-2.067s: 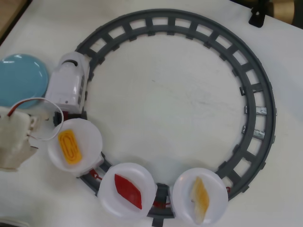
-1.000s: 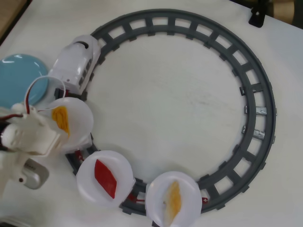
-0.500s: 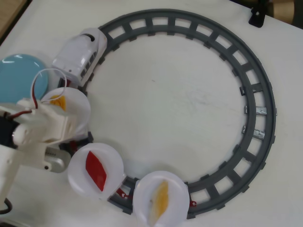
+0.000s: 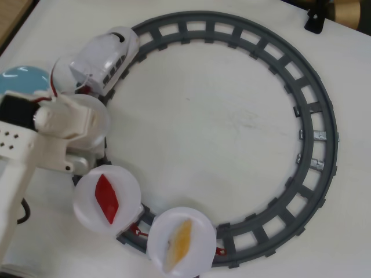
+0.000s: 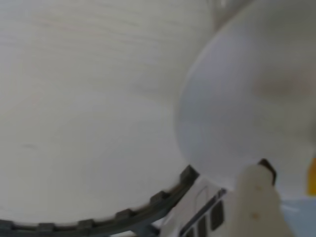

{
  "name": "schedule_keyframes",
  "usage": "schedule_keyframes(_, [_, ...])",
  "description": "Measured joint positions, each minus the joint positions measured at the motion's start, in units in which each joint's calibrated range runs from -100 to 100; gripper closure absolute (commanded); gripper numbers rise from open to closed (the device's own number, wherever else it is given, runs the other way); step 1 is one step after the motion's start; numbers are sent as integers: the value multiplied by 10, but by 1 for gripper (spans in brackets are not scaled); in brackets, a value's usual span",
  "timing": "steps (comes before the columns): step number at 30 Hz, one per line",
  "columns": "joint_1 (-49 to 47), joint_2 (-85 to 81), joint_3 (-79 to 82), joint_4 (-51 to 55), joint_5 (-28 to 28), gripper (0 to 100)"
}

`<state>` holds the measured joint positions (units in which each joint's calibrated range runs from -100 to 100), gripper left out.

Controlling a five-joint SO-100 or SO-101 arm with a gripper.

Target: Pick up the sushi from the Shinkansen and put it on the blue dish

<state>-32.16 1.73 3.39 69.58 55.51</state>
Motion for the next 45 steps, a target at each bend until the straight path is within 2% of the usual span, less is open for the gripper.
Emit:
schedule_keyframes(8, [-36, 11, -44, 79, 0, 86])
schedule_keyframes(14, [-40, 13, -44, 60, -7, 71])
schedule_keyframes(16, [-43, 24, -44, 45, -7, 69])
schedule_keyframes(28, [-45, 154, -188, 24, -7, 69])
schedule_keyframes(33, [-44, 208, -277, 24, -7, 78])
schedule_keyframes(38, [-38, 261, -359, 24, -7, 79])
schedule_keyframes(45, [3, 270, -470, 133, -7, 79])
